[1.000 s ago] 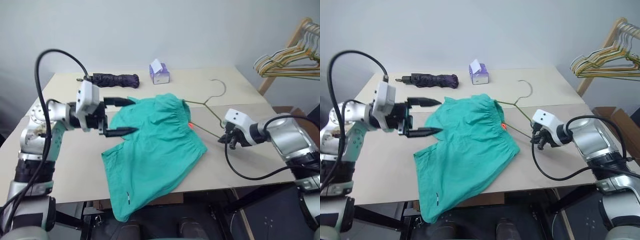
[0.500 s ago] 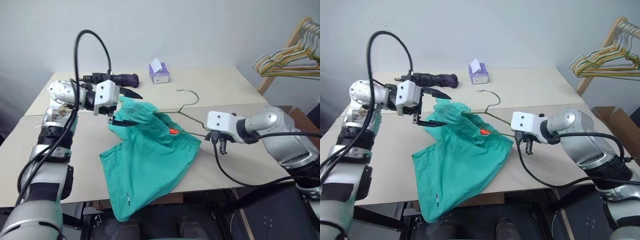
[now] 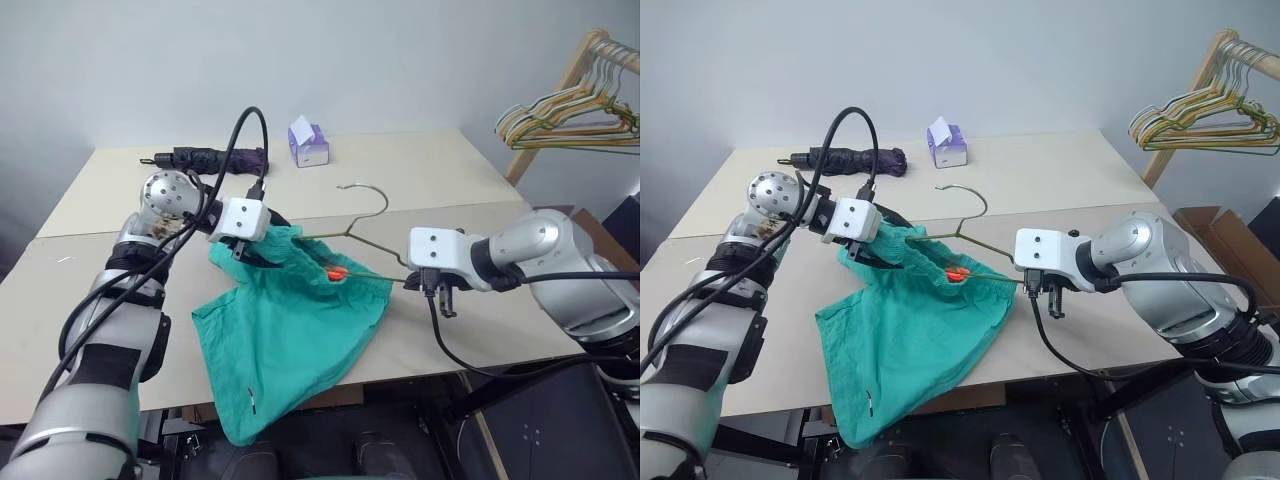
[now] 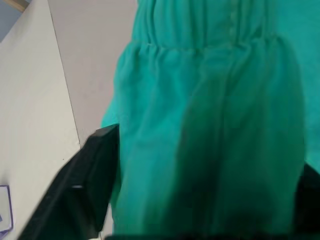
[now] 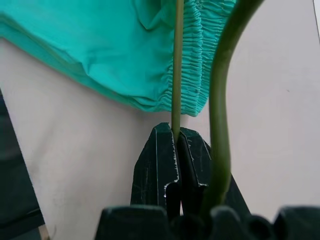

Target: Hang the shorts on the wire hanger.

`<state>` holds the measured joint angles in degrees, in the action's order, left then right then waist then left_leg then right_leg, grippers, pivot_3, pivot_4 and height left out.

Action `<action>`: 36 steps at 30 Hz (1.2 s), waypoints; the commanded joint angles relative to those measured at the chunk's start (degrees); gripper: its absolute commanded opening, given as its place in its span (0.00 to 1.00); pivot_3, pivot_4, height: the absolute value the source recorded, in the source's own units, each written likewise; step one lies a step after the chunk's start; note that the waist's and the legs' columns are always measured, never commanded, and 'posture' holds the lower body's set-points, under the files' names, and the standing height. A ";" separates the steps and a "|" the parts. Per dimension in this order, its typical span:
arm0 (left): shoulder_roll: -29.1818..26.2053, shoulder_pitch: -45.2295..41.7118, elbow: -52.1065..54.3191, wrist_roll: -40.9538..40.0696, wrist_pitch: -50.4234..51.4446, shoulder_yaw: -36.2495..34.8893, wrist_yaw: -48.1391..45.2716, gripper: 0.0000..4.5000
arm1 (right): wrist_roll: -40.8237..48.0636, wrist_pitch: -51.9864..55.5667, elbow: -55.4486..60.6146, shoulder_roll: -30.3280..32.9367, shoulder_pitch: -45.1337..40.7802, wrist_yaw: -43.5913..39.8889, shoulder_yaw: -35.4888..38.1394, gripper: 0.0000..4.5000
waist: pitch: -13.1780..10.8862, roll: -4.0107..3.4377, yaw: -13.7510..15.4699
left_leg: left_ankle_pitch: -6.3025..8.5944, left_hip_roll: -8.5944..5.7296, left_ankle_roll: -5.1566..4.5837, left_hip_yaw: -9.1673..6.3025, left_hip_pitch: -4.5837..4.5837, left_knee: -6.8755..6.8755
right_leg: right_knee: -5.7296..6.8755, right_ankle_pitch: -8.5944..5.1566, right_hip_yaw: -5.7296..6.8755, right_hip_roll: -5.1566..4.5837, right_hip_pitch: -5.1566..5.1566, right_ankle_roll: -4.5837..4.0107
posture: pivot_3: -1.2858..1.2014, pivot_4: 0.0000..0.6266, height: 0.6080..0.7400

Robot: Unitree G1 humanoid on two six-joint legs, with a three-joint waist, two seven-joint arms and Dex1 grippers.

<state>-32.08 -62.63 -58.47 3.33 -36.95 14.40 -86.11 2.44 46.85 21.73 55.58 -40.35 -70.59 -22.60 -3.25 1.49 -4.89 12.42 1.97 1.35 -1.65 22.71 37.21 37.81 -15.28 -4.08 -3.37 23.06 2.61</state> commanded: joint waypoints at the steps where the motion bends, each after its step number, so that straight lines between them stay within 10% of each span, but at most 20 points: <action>1: 0.16 -1.73 -0.43 -0.38 -0.71 -1.17 0.95 0.52 | 2.57 1.47 2.00 0.46 -1.99 -0.69 3.65 0.00 | 0.00 0.00 -0.31 | 0.00 0.00 0.00 -0.03 0.13 0.08 | 0.10 0.02 0.01 0.00 0.13 -0.04 | 0.48 0.00 1.00; 8: 0.03 -1.00 0.21 -1.85 0.54 -2.17 -0.14 0.00 | 5.42 1.13 1.92 0.33 -1.41 -1.08 5.12 0.00 | 0.00 0.00 -0.88 | 0.00 -0.01 0.00 -0.07 0.14 0.11 | 0.19 0.02 0.02 0.00 0.15 -0.03 | 0.48 0.00 1.00; 11: 0.08 -0.47 1.30 -3.33 2.65 -3.26 -0.72 0.00 | 5.67 -3.13 1.32 0.29 0.12 -1.34 6.04 0.00 | 0.00 0.00 -0.83 | 0.00 0.00 0.00 -0.09 0.14 0.11 | 0.19 0.01 0.03 0.01 0.15 -0.03 | 0.48 0.00 1.00; 25: -2.36 4.04 9.17 -8.67 12.48 -8.06 -2.25 0.00 | 6.59 -2.47 -4.78 2.53 11.38 5.98 14.59 1.00 | 0.01 0.01 -0.70 | 0.00 -0.01 -0.01 -0.10 0.14 0.14 | 0.22 0.02 0.04 -0.01 0.13 -0.03 | 0.48 0.00 1.00; 36: -1.87 7.81 15.47 -10.72 18.31 -9.37 0.35 0.00 | 22.87 22.48 -4.26 -24.41 15.99 23.00 25.86 1.00 | 0.09 0.09 -1.48 | -0.01 -0.01 -0.01 -0.24 0.09 0.19 | 0.28 0.03 0.06 0.04 0.03 -0.06 | 0.48 0.00 1.00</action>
<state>-33.60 -54.18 -44.81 -6.05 -18.97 6.28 -86.49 22.96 65.17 17.87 32.35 -22.63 -50.52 -0.30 -3.16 1.58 -6.37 12.42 1.94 1.34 -1.90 22.81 37.41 38.09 -15.24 -4.01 -3.35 23.09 2.55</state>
